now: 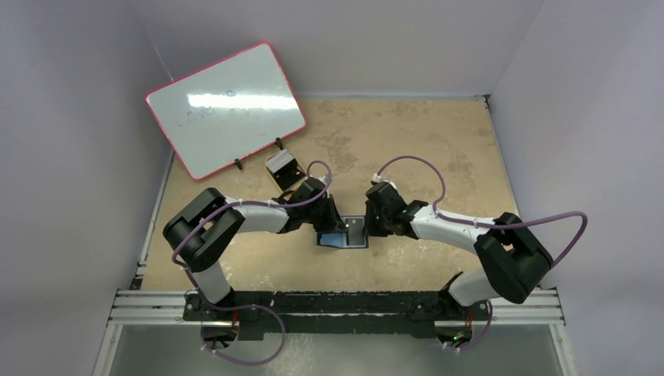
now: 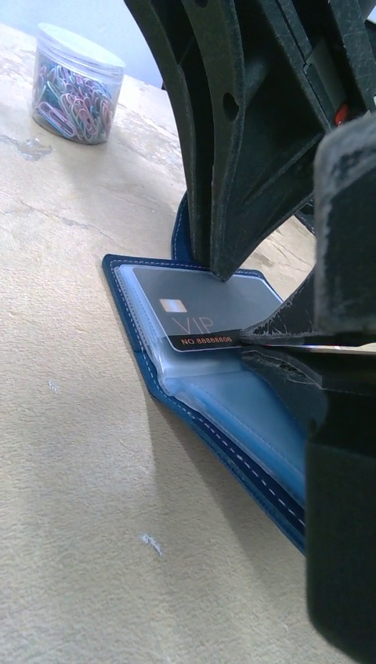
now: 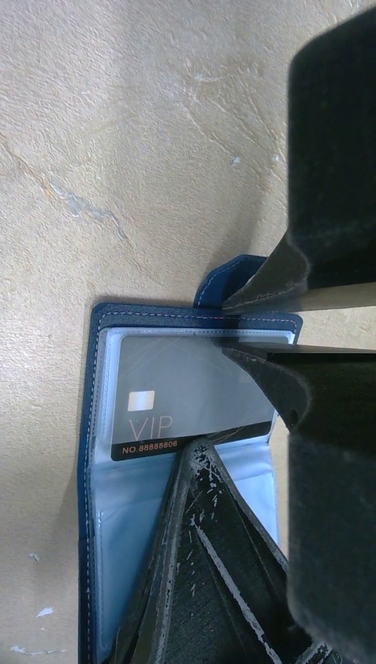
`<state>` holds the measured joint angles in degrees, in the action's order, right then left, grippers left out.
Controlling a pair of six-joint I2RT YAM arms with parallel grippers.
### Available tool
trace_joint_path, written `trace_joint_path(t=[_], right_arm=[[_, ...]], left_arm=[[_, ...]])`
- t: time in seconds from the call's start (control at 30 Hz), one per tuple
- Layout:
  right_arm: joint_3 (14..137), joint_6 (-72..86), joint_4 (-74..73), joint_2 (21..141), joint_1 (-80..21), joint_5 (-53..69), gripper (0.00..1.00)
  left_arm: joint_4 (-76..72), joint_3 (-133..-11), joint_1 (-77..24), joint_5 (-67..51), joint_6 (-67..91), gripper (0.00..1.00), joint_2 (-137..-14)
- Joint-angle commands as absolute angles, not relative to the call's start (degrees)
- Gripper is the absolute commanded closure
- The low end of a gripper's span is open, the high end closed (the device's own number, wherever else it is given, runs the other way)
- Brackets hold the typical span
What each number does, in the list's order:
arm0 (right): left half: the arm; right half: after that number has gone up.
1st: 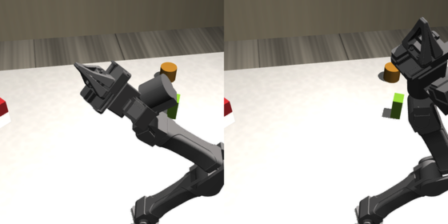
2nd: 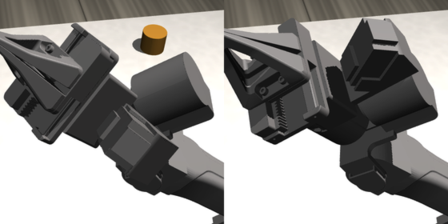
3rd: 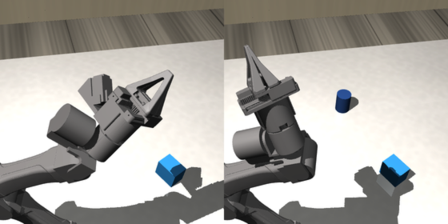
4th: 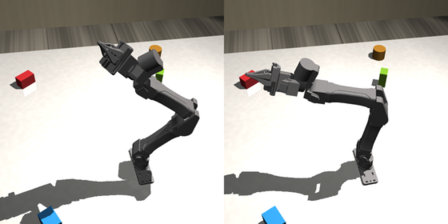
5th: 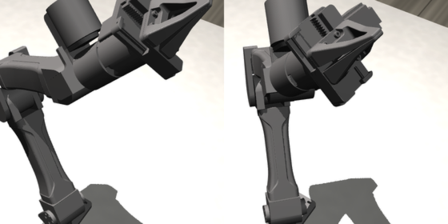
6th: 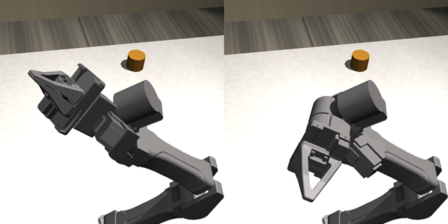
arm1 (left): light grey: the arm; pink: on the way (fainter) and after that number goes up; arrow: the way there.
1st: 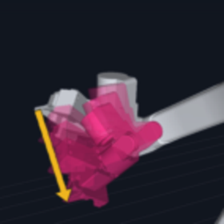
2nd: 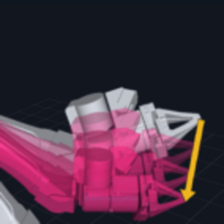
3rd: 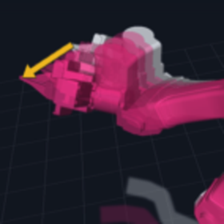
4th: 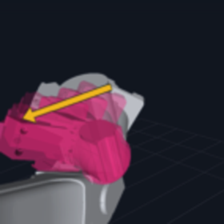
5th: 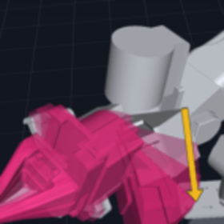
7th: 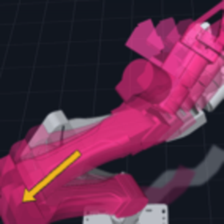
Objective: Put the credit cards into the card holder
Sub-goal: Insert the credit card into the card holder.
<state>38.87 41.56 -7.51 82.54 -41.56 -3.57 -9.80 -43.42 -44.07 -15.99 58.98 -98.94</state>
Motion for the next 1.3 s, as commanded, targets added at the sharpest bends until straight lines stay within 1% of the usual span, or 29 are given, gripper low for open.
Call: trace_joint_path(t=[0.0,0.17,0.5,0.63,0.87,0.97,1.07,1.27], right_arm=[[39.3,42.0,-6.6,81.8,-41.7,-3.8,0.79],[41.2,41.5,-9.2,80.0,-41.7,-3.8,0.76],[46.0,40.7,-12.6,77.9,-41.8,-5.5,0.71],[47.2,40.7,-13.4,77.3,-41.8,-6.2,0.71],[47.9,40.7,-11.9,78.1,-41.8,-5.3,0.7],[48.6,40.7,-10.1,78.5,-42.0,-3.3,0.67],[50.4,41.3,-9.2,81.2,-43.0,-2.8,0.62],[53.2,41.3,-7.9,88.6,-44.2,-2.4,0.58]], left_arm=[[-13.3,-46.2,-45.3,-15.9,59.5,0.96,-97.7],[-11.8,-45.8,-45.3,-13.2,59.2,0.87,-94.1],[-2.9,-48.6,-43.5,-8.0,53.8,0.77,-88.2],[-0.1,-49.1,-42.2,-7.5,52.3,0.75,-87.9],[0.3,-48.4,-42.1,-8.7,52.6,0.77,-89.3],[2.2,-49.5,-41.3,-8.2,51.0,0.76,-88.1],[4.9,-51.5,-39.3,-7.9,48.4,0.72,-86.8],[10.4,-54.2,-31.7,-8.0,44.3,0.7,-83.8]])
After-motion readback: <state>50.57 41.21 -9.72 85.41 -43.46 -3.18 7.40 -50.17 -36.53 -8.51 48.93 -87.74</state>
